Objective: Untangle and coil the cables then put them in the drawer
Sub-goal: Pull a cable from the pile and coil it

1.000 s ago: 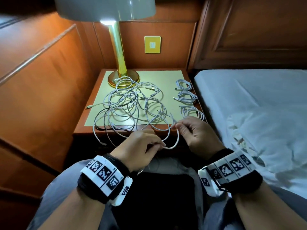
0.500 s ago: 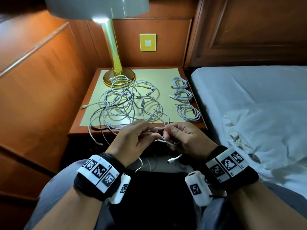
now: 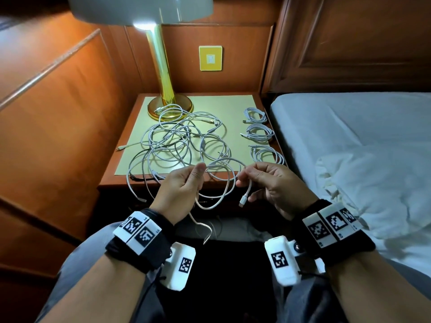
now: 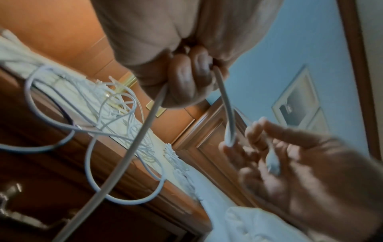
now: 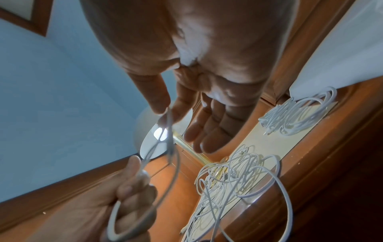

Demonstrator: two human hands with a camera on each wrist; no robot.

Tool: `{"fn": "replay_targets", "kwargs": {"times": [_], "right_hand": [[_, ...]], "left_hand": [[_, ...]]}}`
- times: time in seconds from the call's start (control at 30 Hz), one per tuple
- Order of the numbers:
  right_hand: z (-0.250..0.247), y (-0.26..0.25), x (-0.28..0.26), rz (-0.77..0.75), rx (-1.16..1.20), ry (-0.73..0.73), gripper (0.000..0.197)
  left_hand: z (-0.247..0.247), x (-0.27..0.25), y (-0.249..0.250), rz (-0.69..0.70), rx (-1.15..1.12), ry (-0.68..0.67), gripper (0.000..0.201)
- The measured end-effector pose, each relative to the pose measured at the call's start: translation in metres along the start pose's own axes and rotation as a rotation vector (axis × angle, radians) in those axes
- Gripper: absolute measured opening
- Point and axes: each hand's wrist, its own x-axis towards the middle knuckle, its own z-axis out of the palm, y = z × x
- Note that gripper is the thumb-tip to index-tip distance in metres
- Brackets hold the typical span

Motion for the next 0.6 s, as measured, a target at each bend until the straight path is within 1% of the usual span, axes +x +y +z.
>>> {"fn": "replay_targets", "kwargs": {"times": [0.07,0.1,0.13,0.2,0.23,0.27,0.3,0.37,0.4,0.43,0.5,0.6], "right_hand": [[0.002,0.002,0.001,-0.005,0.044,0.045,0.020],[0.004,0.002,0.002,0.009,0.097,0.040,0.020],[0.007,0.002,0.001,0.026,0.164,0.019,0.022],[0.013,0.001,-0.001,0.055,0.282,-0.017,0.024],[0.016,0.001,-0.002,0.062,0.306,-0.017,0.025],[0.019,0.002,-0.002,0.062,0.308,-0.009,0.025],[0.021,0.003,-0.003,0.054,0.302,-0.005,0.025],[0.024,0.006,-0.003,0.039,0.303,-0.015,0.023],[0.026,0.007,-0.003,0.033,0.293,-0.030,0.023],[0.026,0.008,-0.003,0.029,0.273,-0.047,0.023],[0.027,0.009,-0.003,0.026,0.213,-0.072,0.023],[0.024,0.007,-0.003,0.039,0.108,-0.081,0.026]], "left_hand": [[0.003,-0.001,0.005,-0.077,-0.251,-0.033,0.060],[0.005,-0.001,0.007,-0.107,-0.352,-0.055,0.059],[0.006,-0.002,0.008,-0.118,-0.406,-0.076,0.059],[0.010,-0.004,0.011,-0.122,-0.431,-0.113,0.056],[0.012,-0.005,0.012,-0.131,-0.425,-0.125,0.055],[0.013,-0.005,0.012,-0.121,-0.367,-0.121,0.054],[0.014,-0.006,0.011,-0.087,-0.249,-0.098,0.053],[0.015,-0.006,0.009,0.006,0.030,-0.044,0.042],[0.015,-0.006,0.009,0.032,0.093,-0.010,0.034],[0.015,-0.006,0.010,0.045,0.105,0.016,0.028],[0.015,-0.004,0.010,0.071,0.066,0.052,0.022],[0.017,-0.004,0.010,0.124,0.055,0.075,0.023]]}}
